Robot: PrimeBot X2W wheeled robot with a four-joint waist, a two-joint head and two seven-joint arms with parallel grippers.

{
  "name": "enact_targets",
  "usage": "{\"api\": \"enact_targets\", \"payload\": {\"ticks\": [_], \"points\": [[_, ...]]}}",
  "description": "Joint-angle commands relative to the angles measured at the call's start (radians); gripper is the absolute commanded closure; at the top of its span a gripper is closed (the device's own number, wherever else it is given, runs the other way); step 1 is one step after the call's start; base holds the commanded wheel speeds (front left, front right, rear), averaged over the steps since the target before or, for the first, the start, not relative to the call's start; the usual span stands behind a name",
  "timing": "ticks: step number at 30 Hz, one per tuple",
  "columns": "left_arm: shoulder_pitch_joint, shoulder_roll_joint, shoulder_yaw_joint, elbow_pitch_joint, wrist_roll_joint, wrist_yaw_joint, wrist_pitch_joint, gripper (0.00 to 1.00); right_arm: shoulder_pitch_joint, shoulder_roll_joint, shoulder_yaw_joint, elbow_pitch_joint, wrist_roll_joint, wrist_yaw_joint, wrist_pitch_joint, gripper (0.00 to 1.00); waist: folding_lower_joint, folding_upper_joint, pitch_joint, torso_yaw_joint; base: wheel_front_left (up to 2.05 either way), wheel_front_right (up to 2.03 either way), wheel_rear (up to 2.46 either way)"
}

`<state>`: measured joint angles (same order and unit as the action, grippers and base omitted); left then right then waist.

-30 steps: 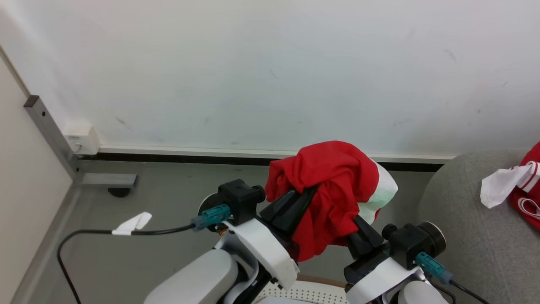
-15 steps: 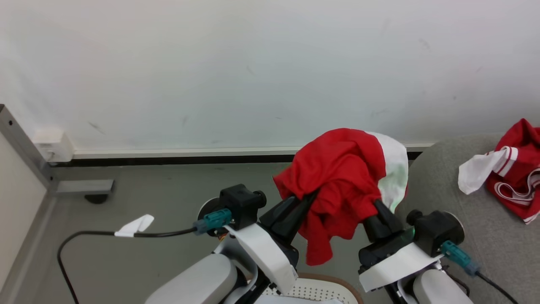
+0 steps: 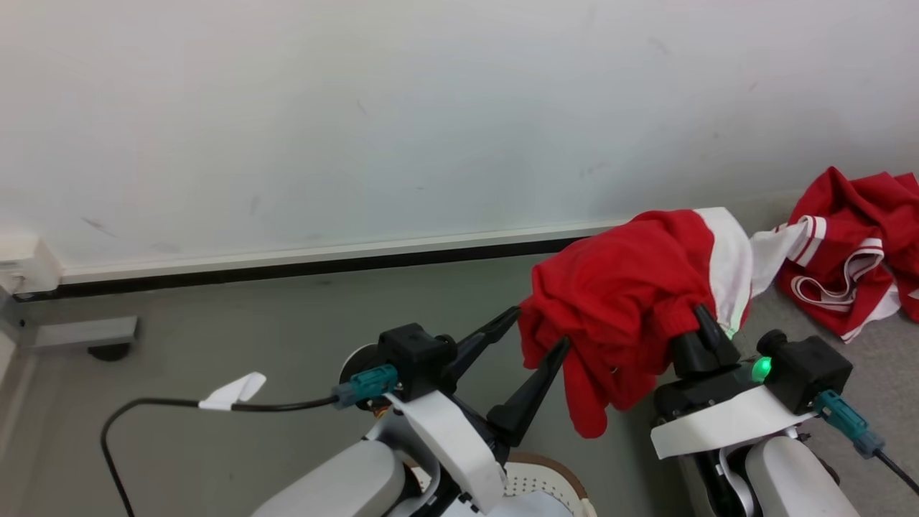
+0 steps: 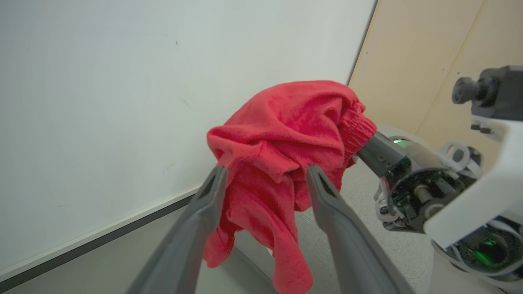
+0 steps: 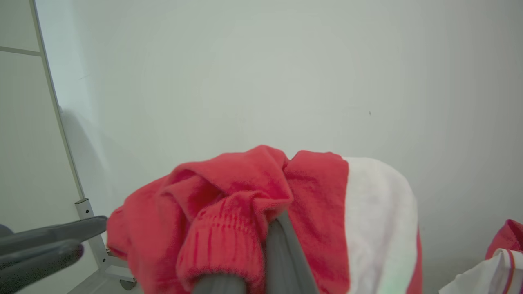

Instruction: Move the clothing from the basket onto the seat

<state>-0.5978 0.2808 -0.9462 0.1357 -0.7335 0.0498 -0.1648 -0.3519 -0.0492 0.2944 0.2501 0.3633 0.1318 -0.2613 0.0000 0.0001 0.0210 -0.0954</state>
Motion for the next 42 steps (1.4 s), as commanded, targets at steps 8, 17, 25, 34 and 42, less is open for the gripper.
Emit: {"api": "enact_targets", "payload": {"ticks": [8,17,25,34,42], "points": [[-0.002,0.026,-0.001,-0.008,0.016,-0.001,-0.014,0.00,0.006,-0.002,-0.056,-0.036,-0.012,-0.002,-0.004,1.00,0.0000,-0.0001,0.038,-0.077,0.00,0.00,0.00],[0.006,0.046,-0.003,-0.017,0.028,0.006,-0.029,0.00,0.019,-0.006,-0.094,-0.054,-0.017,-0.002,-0.004,1.00,0.0000,-0.0001,0.055,-0.174,0.00,0.00,0.00],[0.007,0.064,-0.007,-0.031,0.047,0.007,-0.044,0.00,0.039,-0.008,-0.122,-0.062,-0.020,-0.002,-0.004,1.00,0.0000,-0.0001,0.068,-0.277,0.00,0.00,0.00],[0.018,0.072,-0.006,-0.031,0.052,0.019,-0.056,0.00,0.070,-0.013,-0.139,-0.070,-0.021,-0.002,-0.004,1.00,0.0000,-0.0001,0.068,-0.373,0.00,0.00,0.00],[0.008,0.071,-0.013,-0.033,0.060,0.020,-0.058,0.00,0.077,-0.017,-0.155,-0.081,-0.014,-0.002,-0.004,1.00,0.0000,-0.0001,0.080,-0.400,0.00,0.00,0.00]]}}
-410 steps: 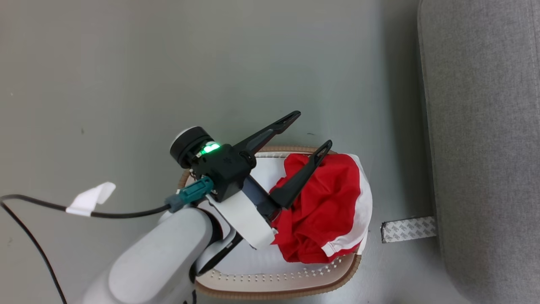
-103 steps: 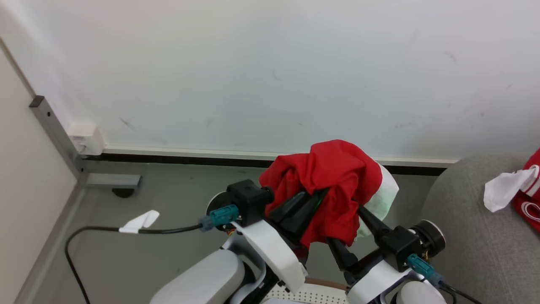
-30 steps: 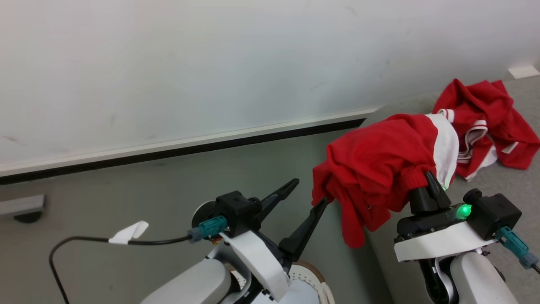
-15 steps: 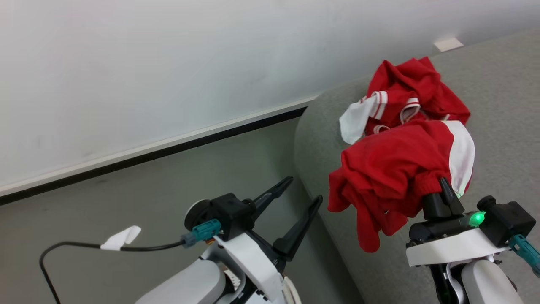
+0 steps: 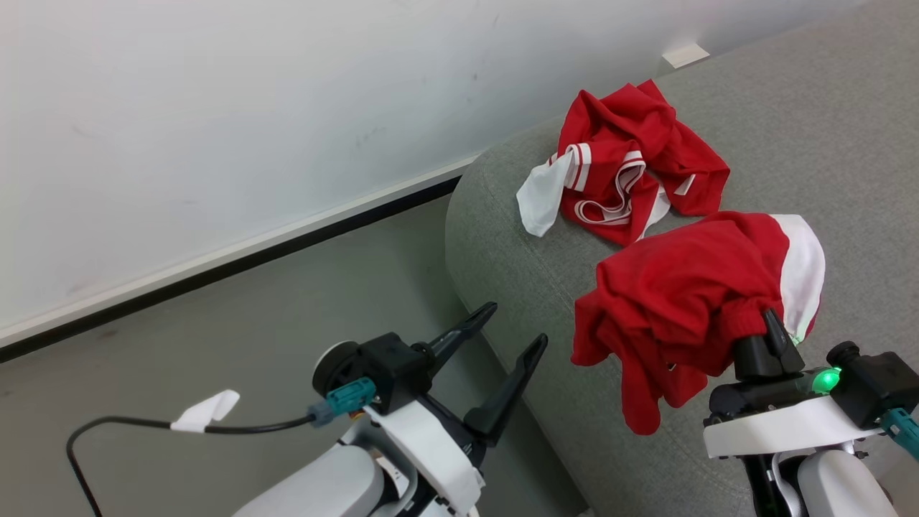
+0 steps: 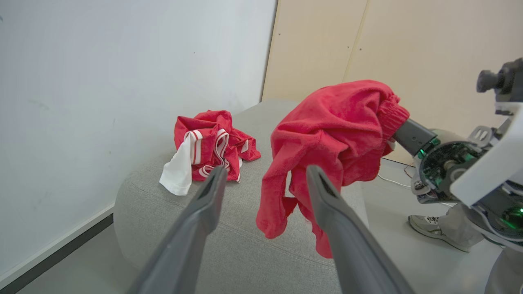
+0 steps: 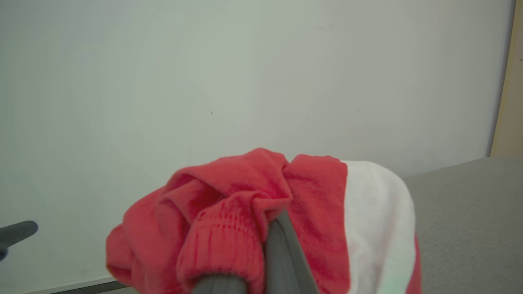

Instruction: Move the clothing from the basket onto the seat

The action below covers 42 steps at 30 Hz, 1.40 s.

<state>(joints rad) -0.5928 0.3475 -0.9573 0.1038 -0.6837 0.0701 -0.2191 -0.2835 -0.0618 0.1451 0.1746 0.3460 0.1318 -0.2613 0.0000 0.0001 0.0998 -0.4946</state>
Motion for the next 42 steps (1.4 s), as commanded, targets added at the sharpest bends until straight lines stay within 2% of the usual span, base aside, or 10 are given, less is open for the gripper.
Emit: {"api": "enact_targets", "payload": {"ticks": [1,5,11,14,20,28,42], "points": [[0.000,0.003,-0.002,-0.002,0.011,-0.001,-0.004,0.00,0.007,-0.007,-0.008,-0.005,0.006,-0.002,-0.004,1.00,0.0000,-0.0001,0.004,0.000,0.00,0.00,0.00],[-0.016,0.002,-0.005,-0.009,0.019,-0.006,-0.003,0.00,-0.023,-0.005,-0.026,-0.006,0.062,-0.002,-0.004,1.00,0.0000,-0.0001,0.027,0.009,0.00,0.00,0.00],[-0.051,0.018,-0.013,-0.036,0.036,-0.014,0.011,0.00,-0.134,-0.059,-0.079,0.003,0.128,-0.002,0.040,1.00,0.0000,-0.0001,0.111,0.043,0.00,0.00,0.00],[-0.076,0.032,-0.016,-0.054,0.050,-0.024,0.023,0.00,-0.196,-0.106,-0.127,0.006,0.130,-0.002,0.060,1.00,0.0000,-0.0001,0.173,0.072,0.00,0.00,0.00],[-0.129,0.055,-0.031,-0.097,0.088,-0.059,0.028,0.00,-0.289,-0.185,-0.268,0.016,0.058,-0.002,0.099,1.00,0.0000,-0.0001,0.289,0.138,0.00,0.00,0.00],[-0.175,0.067,-0.032,-0.111,0.104,-0.085,0.019,0.00,-0.365,-0.239,-0.458,0.045,-0.054,-0.002,0.147,1.00,0.0000,-0.0001,0.415,0.217,0.00,0.00,0.00],[-0.211,0.082,-0.029,-0.102,0.128,-0.107,-0.005,0.00,-0.450,-0.402,-0.547,0.270,-0.169,-0.002,0.292,1.00,0.0000,-0.0001,0.571,0.339,0.00,0.00,0.00]]}}
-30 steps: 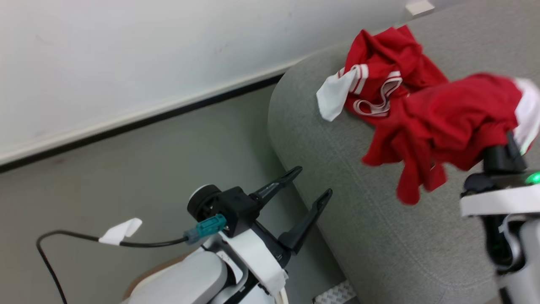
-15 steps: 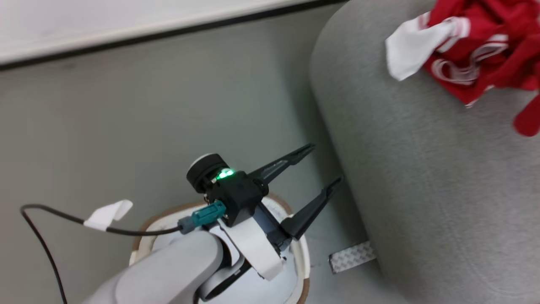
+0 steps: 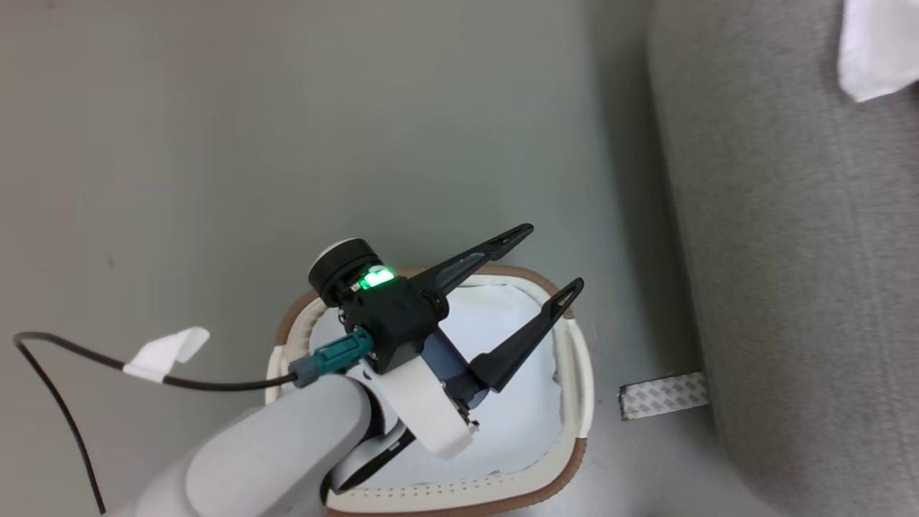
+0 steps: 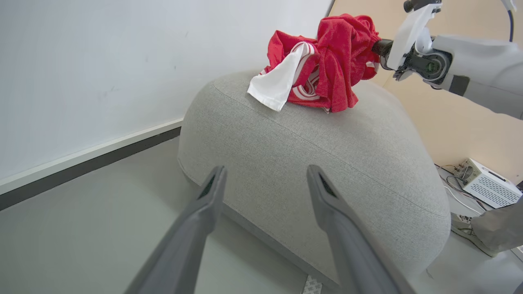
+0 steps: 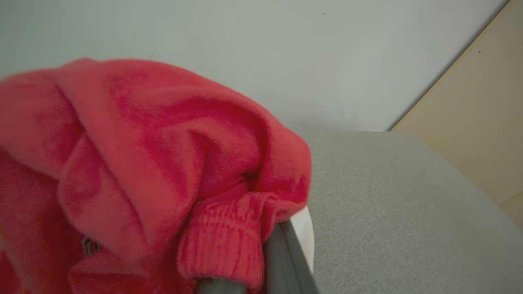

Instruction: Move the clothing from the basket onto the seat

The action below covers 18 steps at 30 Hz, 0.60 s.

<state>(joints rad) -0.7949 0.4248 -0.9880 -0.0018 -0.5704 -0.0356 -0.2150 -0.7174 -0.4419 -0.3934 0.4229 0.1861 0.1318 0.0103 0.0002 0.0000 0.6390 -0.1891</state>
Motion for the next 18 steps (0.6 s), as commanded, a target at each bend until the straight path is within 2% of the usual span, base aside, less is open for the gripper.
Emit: {"api": "enact_targets", "payload": {"ticks": [1,7,10,11,12,13,14,18], "points": [[-0.010,0.004,0.002,0.006,0.015,-0.003,-0.011,0.00,-0.016,-0.024,-0.012,0.043,-0.016,-0.002,0.042,1.00,-0.0002,0.0000,0.036,0.039,0.00,0.00,0.00],[-0.013,-0.002,0.008,0.020,0.012,-0.006,-0.026,0.00,-0.011,-0.048,0.001,0.153,-0.050,-0.002,0.153,1.00,-0.0002,0.0000,0.038,0.052,0.00,0.00,0.00],[-0.009,-0.006,0.012,0.030,0.010,-0.004,-0.029,0.00,-0.008,-0.037,-0.002,0.172,-0.055,-0.002,0.158,1.00,-0.0002,0.0000,0.021,0.049,0.00,0.00,0.00],[-0.006,-0.007,0.013,0.034,0.008,-0.004,-0.031,0.00,-0.004,-0.031,-0.002,0.173,-0.058,-0.002,0.159,0.67,-0.0002,0.0000,0.013,0.046,0.00,0.00,0.00],[-0.006,-0.007,0.013,0.034,0.008,-0.004,-0.031,0.00,-0.004,-0.031,-0.002,0.173,-0.058,-0.002,0.159,0.67,-0.0002,0.0000,0.013,0.046,0.00,0.00,0.00],[-0.001,-0.007,0.015,0.037,0.006,-0.003,-0.034,0.00,-0.001,-0.028,-0.002,0.171,-0.059,-0.002,0.159,0.25,-0.0002,0.0000,0.004,0.043,0.00,0.00,0.00],[0.003,-0.009,0.016,0.041,0.003,-0.002,-0.033,0.00,0.004,-0.026,0.000,0.170,-0.061,-0.002,0.157,0.00,-0.0002,0.0000,-0.006,0.041,0.00,0.00,0.00],[0.026,-0.018,0.016,0.054,-0.004,-0.001,-0.040,0.00,0.050,-0.035,0.045,0.162,-0.049,-0.002,0.180,0.00,-0.0002,0.0000,-0.066,0.032,0.00,0.00,0.00]]}}
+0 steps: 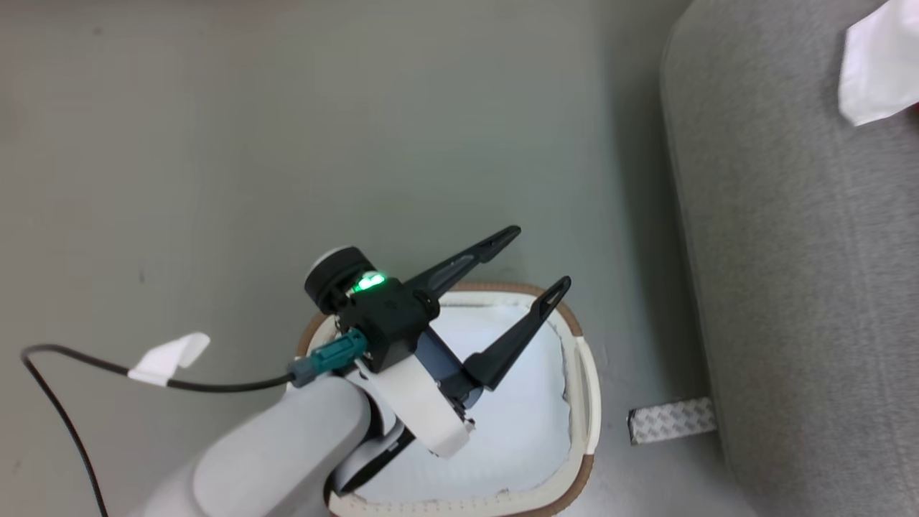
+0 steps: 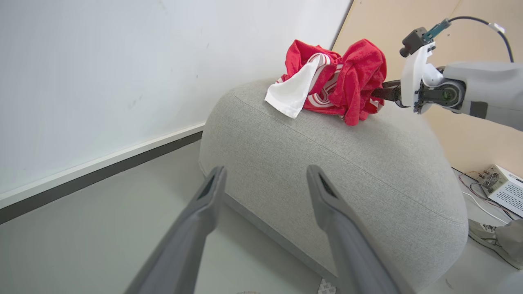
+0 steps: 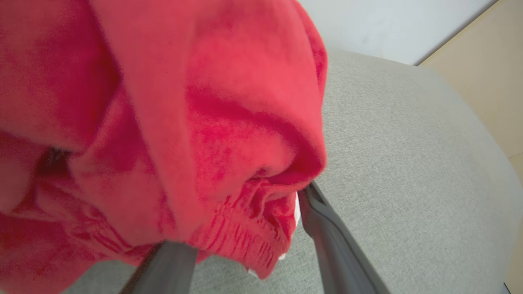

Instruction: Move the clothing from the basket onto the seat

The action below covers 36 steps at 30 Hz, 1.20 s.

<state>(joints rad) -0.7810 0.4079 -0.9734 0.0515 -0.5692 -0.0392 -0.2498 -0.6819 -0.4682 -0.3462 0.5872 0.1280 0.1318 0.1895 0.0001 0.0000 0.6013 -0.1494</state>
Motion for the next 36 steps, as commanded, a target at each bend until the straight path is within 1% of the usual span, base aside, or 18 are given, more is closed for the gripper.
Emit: {"api": "enact_targets", "payload": {"ticks": [1,7,10,13,15,18,22,24,28,30,33,36], "points": [[0.018,-0.004,0.002,0.004,-0.005,0.004,-0.006,0.00,0.027,-0.016,0.007,-0.007,0.015,-0.002,0.001,0.00,-0.0001,0.0000,-0.046,-0.009,0.00,0.00,0.00],[0.071,-0.012,0.016,0.026,-0.024,0.020,-0.012,0.00,0.139,-0.061,0.072,-0.077,0.069,-0.002,0.034,0.00,-0.0001,0.0000,-0.163,-0.021,0.00,0.00,0.00],[0.101,-0.015,0.026,0.033,-0.036,0.030,-0.014,0.00,0.200,-0.068,0.087,-0.123,0.097,-0.002,0.049,0.00,-0.0001,0.0000,-0.226,-0.021,0.00,0.00,0.00],[0.128,-0.020,0.044,0.036,-0.046,0.040,-0.014,0.00,0.263,-0.091,0.091,-0.181,0.121,-0.002,0.073,0.00,-0.0001,0.0000,-0.292,-0.014,0.00,0.00,0.00],[0.149,-0.020,0.054,0.038,-0.049,0.049,-0.014,0.00,0.311,-0.100,0.097,-0.218,0.137,-0.002,0.106,0.00,-0.0001,0.0000,-0.336,-0.008,0.00,0.00,0.00],[0.183,-0.016,0.078,0.039,-0.053,0.061,-0.014,0.00,0.355,-0.107,0.086,-0.287,0.154,-0.002,0.120,0.00,-0.0001,0.0000,-0.405,0.003,0.00,0.00,0.00],[0.234,-0.003,0.127,0.038,-0.074,0.102,-0.014,0.00,0.407,-0.085,0.100,-0.389,0.190,-0.002,0.129,0.00,-0.0001,0.0000,-0.480,0.017,0.00,0.00,0.00],[0.258,0.005,0.162,0.029,-0.088,0.121,-0.014,0.00,0.423,-0.068,0.112,-0.436,0.210,-0.002,0.116,0.00,-0.0001,0.0000,-0.509,0.026,0.00,0.00,0.00],[0.313,0.030,0.231,0.021,-0.106,0.157,-0.014,0.00,0.455,-0.013,0.161,-0.507,0.224,-0.002,0.080,0.00,-0.0001,0.0000,-0.558,0.039,0.00,0.00,0.00],[0.342,0.048,0.264,0.015,-0.109,0.178,-0.015,0.00,0.463,0.004,0.184,-0.531,0.211,-0.002,0.054,0.00,-0.0001,0.0000,-0.574,0.046,0.00,0.00,0.00],[0.393,0.073,0.321,0.006,-0.113,0.205,-0.014,0.00,0.478,0.053,0.222,-0.555,0.199,-0.002,0.010,0.00,-0.0001,0.0000,-0.589,0.057,0.00,0.00,0.00],[0.452,0.084,0.392,-0.012,-0.119,0.232,-0.015,0.00,0.495,0.102,0.247,-0.573,0.190,-0.002,-0.033,0.00,-0.0001,0.0000,-0.597,0.067,0.00,0.00,0.00]]}}
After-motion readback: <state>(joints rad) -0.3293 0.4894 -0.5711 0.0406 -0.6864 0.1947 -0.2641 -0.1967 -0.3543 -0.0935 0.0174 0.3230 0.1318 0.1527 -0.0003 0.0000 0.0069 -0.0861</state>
